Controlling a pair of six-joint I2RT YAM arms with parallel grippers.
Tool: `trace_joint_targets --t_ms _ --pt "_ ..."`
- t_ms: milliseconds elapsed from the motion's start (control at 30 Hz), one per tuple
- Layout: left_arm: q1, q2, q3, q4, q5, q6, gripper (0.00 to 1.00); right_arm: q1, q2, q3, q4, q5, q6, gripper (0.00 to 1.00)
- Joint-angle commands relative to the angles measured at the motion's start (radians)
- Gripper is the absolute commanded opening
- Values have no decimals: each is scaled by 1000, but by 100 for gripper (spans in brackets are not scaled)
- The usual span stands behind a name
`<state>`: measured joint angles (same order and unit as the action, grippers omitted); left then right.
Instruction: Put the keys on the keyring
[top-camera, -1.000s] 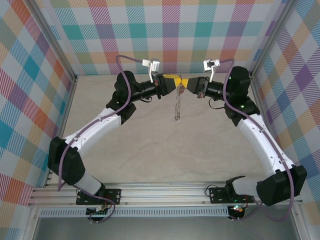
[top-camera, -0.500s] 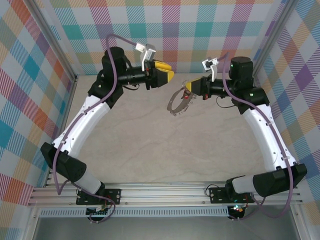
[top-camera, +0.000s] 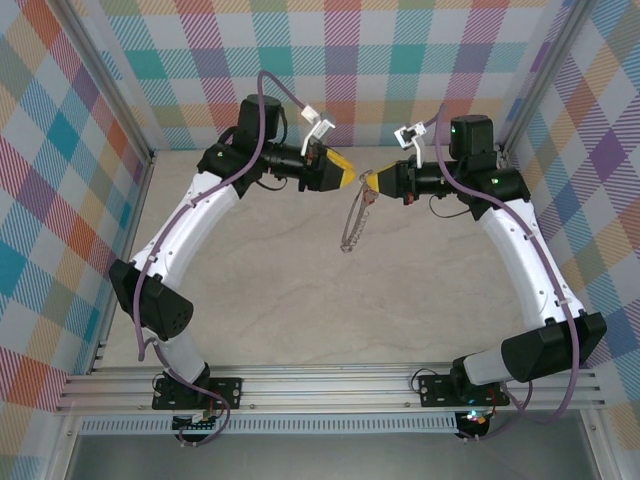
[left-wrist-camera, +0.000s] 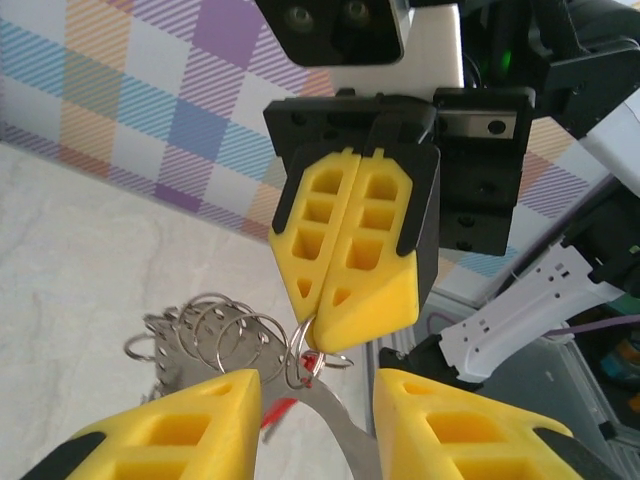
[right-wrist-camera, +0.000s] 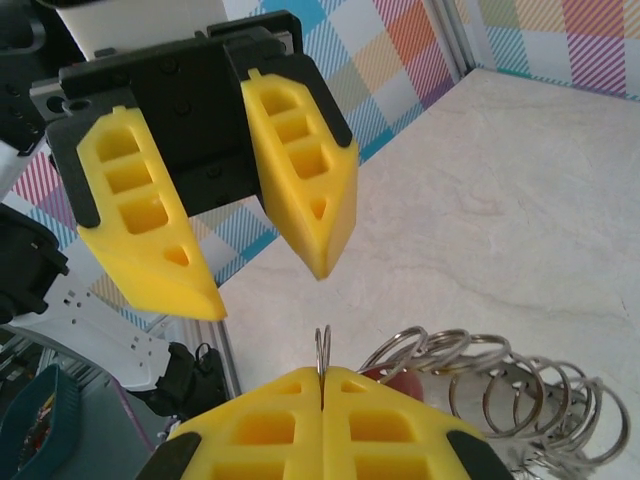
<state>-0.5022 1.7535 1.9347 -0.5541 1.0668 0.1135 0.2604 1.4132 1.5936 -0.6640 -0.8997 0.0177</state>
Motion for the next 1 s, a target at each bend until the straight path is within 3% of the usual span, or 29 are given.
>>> trace_joint_targets --t_ms 0,633,967 --pt "-19 6 42 -34 53 36 34 -5 3 25 34 -57 -8 0" --pt "-71 63 89 -47 47 43 27 -7 1 -7 70 -65 9 0" --pt "-35 12 66 -6 -31 33 33 -6 -8 -14 58 -53 -2 0"
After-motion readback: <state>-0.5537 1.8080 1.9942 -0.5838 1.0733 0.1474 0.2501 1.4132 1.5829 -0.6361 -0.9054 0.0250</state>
